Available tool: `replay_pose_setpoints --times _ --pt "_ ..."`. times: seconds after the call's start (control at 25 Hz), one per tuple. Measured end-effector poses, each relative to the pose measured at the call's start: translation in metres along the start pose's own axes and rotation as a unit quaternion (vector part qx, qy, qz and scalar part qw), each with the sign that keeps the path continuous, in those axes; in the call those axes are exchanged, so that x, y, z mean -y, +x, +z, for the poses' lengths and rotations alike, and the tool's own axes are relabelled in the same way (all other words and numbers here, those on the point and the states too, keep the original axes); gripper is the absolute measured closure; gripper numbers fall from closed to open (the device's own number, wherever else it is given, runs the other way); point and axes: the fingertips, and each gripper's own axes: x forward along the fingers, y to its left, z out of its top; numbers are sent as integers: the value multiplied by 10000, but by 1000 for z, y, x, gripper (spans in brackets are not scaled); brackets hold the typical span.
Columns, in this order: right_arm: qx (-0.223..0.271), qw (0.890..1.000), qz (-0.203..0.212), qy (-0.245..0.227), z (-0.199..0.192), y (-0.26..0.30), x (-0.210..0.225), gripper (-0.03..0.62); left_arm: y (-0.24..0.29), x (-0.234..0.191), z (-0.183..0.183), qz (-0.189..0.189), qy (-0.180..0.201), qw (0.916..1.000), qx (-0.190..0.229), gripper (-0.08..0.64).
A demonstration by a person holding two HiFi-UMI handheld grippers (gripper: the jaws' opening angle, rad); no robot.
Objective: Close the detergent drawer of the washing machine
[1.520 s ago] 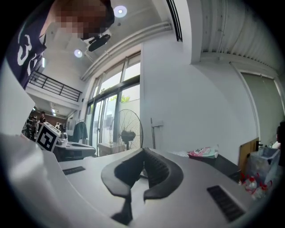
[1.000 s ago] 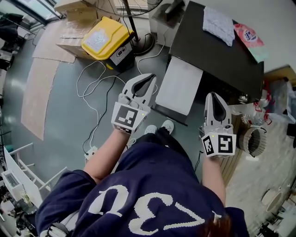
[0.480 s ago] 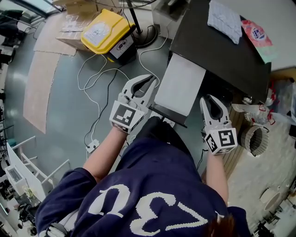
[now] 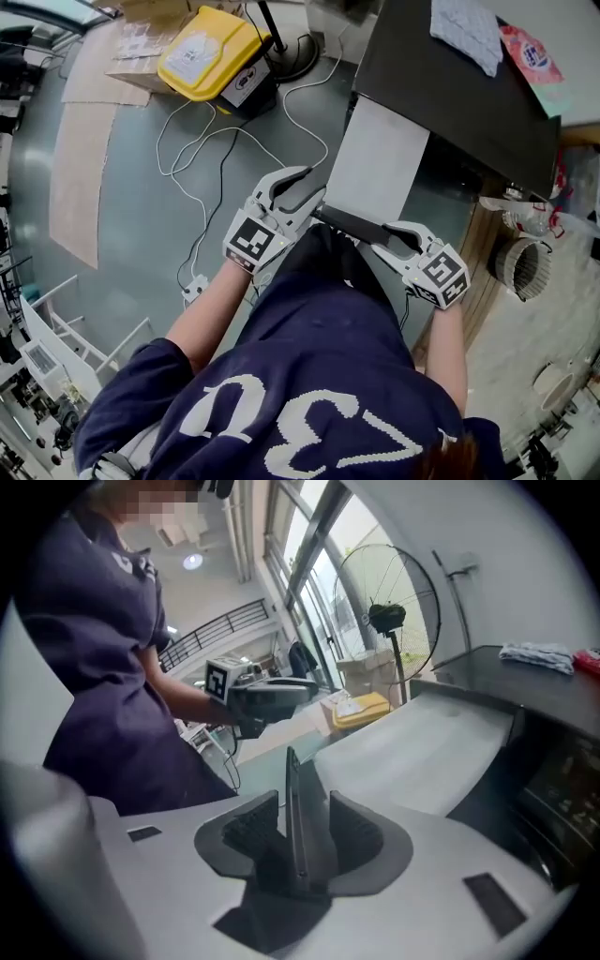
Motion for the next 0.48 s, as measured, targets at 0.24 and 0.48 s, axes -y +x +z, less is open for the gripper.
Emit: replay_pose_setpoints --times 0.24,0.48 --pt "-590 9977 -214 -257 -23 17 -9 408 -6 27 -49 -635 -5 9967 -515 375" --pt "-740 9967 -277 -164 -39 17 -9 433 -9 38 -82 -1030 -378 9920 -623 353"
